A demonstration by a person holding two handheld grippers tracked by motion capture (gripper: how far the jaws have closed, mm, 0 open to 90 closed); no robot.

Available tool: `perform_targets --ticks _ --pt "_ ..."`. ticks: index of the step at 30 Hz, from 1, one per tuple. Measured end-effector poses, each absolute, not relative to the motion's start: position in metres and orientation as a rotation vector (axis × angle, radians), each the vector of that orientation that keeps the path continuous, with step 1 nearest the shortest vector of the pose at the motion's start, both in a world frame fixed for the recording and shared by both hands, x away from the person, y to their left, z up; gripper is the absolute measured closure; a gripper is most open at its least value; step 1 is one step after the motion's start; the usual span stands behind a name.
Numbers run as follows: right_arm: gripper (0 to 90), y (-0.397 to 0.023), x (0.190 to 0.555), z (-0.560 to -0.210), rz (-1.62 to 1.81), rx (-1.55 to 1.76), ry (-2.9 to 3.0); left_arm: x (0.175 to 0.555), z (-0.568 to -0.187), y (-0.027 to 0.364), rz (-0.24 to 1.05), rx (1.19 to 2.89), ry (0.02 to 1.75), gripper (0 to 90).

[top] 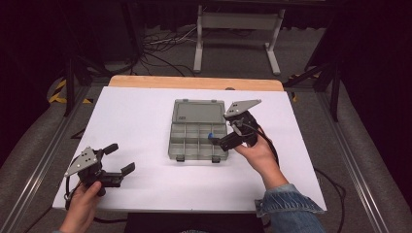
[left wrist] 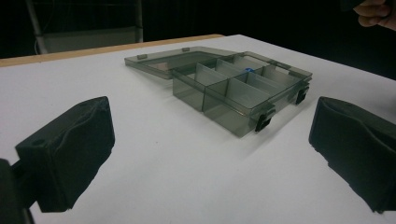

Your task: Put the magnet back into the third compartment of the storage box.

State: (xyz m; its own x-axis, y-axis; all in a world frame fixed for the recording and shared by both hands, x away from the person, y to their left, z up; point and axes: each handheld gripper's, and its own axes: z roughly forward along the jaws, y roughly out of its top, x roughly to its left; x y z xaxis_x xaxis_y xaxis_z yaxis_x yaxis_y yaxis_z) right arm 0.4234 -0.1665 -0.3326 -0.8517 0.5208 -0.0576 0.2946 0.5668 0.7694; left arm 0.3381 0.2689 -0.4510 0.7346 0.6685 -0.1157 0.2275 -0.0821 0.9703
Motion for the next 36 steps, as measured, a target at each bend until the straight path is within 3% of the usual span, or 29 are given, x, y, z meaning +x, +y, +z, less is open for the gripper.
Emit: perform_targets --ticks 19,36 --pt "0.0 -0.220 0.378 -0.337 1.477 0.610 2.260 0.338 -0.451 0.269 0.432 1.651 0.727 0.9" --pt "0.0 -0.264 0.358 -0.364 1.578 0.659 2.148 0.338 -0.451 0.269 0.436 1.648 0.725 0.9"
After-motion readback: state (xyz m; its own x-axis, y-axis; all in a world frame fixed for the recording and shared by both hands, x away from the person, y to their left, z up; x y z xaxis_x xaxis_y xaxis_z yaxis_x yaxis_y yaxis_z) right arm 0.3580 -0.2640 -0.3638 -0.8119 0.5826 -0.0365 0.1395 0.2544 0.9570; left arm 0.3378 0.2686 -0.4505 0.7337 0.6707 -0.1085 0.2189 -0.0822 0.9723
